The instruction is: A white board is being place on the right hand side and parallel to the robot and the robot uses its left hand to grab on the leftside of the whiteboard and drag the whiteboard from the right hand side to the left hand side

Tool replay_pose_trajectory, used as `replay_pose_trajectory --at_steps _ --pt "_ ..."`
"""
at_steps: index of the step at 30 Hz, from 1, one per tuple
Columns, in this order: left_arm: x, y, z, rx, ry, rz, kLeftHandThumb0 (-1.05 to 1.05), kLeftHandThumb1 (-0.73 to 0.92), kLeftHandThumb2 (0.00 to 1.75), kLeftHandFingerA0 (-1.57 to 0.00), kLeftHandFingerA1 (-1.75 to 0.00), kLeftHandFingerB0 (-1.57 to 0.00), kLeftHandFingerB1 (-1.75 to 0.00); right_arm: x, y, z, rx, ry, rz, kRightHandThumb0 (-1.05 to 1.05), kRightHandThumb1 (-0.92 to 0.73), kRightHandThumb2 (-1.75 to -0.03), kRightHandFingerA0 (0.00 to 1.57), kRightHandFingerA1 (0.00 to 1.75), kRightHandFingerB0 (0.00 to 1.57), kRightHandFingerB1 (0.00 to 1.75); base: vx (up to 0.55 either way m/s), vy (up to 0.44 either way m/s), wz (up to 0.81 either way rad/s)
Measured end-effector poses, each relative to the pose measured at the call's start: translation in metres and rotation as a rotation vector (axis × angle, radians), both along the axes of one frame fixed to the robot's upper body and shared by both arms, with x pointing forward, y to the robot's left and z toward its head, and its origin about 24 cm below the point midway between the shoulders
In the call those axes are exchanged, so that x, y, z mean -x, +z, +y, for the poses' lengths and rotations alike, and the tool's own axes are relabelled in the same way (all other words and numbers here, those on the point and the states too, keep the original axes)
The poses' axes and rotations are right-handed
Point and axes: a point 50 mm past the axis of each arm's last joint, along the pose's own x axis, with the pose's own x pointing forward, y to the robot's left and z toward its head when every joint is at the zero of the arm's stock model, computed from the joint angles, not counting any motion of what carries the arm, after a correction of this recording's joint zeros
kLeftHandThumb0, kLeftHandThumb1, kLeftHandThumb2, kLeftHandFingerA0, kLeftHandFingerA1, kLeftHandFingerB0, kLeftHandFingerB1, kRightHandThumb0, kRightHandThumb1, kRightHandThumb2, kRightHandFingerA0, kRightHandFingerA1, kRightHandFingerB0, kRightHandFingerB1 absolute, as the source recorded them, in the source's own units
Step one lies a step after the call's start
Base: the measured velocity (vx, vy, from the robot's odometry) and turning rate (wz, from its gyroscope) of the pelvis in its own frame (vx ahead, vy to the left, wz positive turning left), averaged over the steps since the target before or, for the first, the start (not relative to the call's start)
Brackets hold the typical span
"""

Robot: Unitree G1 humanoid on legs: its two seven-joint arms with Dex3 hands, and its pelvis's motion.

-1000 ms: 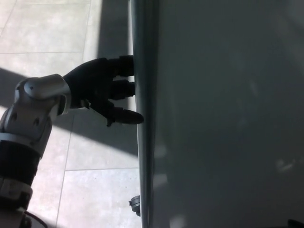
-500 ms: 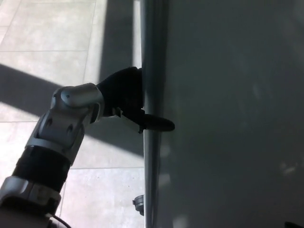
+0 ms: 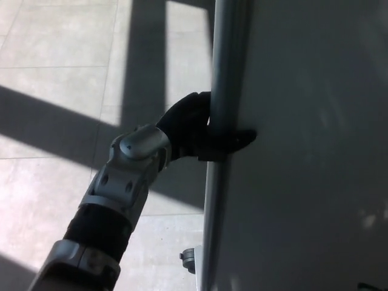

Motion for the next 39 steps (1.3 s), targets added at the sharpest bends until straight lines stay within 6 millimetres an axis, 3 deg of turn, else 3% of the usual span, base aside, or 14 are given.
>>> replay_pose_trajectory --at_steps 1,7,19,20,21,22,23,25,29,30,33,35,38,39 --pt "0.001 -0.001 -0.001 0.007 0.015 -0.007 -0.11 0.84 0.74 -0.87 -1.49 -0.8 -1.13 0.0 0.0 0.0 0.002 0.002 0.0 -0.25 -0.87 -0.66 0.73 0.53 0.39 0.32 0.0 0.0 0.0" --pt "0.005 -0.006 -0.006 0.042 0.102 -0.039 -0.15 0.88 0.67 -0.81 -1.57 -0.69 -1.28 -0.001 0.0 0.001 0.013 0.006 0.0 -0.26 -0.87 -0.66 0.73 0.53 0.39 0.32 0.0 0.0 0.0" --pt "0.007 -0.008 0.005 0.063 0.167 -0.062 -0.16 0.86 0.66 -0.93 -1.44 -0.76 -1.19 -0.004 0.002 0.001 0.015 0.005 -0.009 -0.27 -0.86 -0.66 0.74 0.52 0.41 0.33 0.0 0.0 0.0" --pt "0.007 -0.007 0.006 0.062 0.169 -0.064 -0.26 0.83 0.69 -0.91 -1.48 -0.72 -1.22 -0.004 0.002 0.001 0.015 0.004 -0.01 -0.27 -0.86 -0.66 0.74 0.53 0.42 0.33 0.0 0.0 0.0" --pt "0.006 -0.007 0.007 0.06 0.172 -0.067 -0.23 0.83 0.66 -0.93 -1.34 -0.79 -1.07 -0.004 0.002 0.0 0.014 0.002 -0.011 -0.26 -0.87 -0.66 0.74 0.53 0.41 0.33 0.0 0.0 0.0" --pt "0.006 -0.007 0.009 0.057 0.175 -0.069 -0.23 0.83 0.66 -0.93 -1.34 -0.79 -1.07 -0.004 0.002 0.0 0.014 0.001 -0.012 -0.26 -0.87 -0.66 0.74 0.53 0.41 0.33 0.0 0.0 0.0" --pt "0.006 -0.007 0.013 0.051 0.182 -0.075 -0.25 0.82 0.66 -0.95 -1.34 -0.8 -1.06 -0.005 0.002 0.0 0.015 0.002 -0.013 -0.26 -0.87 -0.66 0.73 0.53 0.41 0.33 0.0 0.0 0.0" --pt "0.004 -0.006 0.019 0.044 0.194 -0.082 -0.2 0.84 0.65 -0.92 -1.46 -0.73 -1.24 -0.005 0.002 0.0 0.015 0.002 -0.014 -0.25 -0.87 -0.66 0.72 0.52 0.41 0.33 0.0 0.0 0.0" --pt "0.002 -0.006 0.034 0.033 0.21 -0.081 -0.17 0.84 0.65 -0.88 -1.5 -0.71 -1.25 -0.005 0.002 0.0 0.016 0.004 -0.013 -0.25 -0.87 -0.66 0.72 0.52 0.41 0.33 0.0 0.0 0.0" --pt "0.001 -0.006 0.039 0.031 0.211 -0.08 -0.26 0.82 0.69 -0.83 -1.54 -0.67 -1.26 -0.004 0.002 0.0 0.017 0.004 -0.011 -0.25 -0.87 -0.66 0.72 0.52 0.4 0.33 0.0 0.0 0.0" --pt "-0.003 -0.004 0.052 0.019 0.21 -0.07 -0.31 0.79 0.68 -0.9 -1.54 -0.73 -1.31 -0.003 0.002 0.0 0.017 0.003 -0.009 -0.26 -0.87 -0.66 0.72 0.52 0.41 0.33 0.0 0.0 0.0" --pt "-0.008 -0.001 0.065 0.008 0.204 -0.058 -0.33 0.77 0.67 -0.87 -1.62 -0.69 -1.42 -0.003 0.002 0.0 0.017 0.002 -0.009 -0.25 -0.87 -0.66 0.72 0.53 0.41 0.33 0.0 0.0 0.0" --pt "-0.013 0.003 0.077 -0.006 0.191 -0.047 -0.33 0.77 0.67 -0.87 -1.62 -0.69 -1.42 -0.003 0.002 0.0 0.017 0.003 -0.009 -0.25 -0.87 -0.66 0.72 0.53 0.41 0.33 0.0 0.0 0.0" --pt "-0.014 0.004 0.081 -0.009 0.187 -0.039 -0.29 0.74 0.62 -0.81 -1.7 -0.7 -1.52 -0.003 0.002 0.0 0.017 0.003 -0.009 -0.26 -0.87 -0.66 0.7 0.52 0.4 0.33 0.0 0.0 0.0"
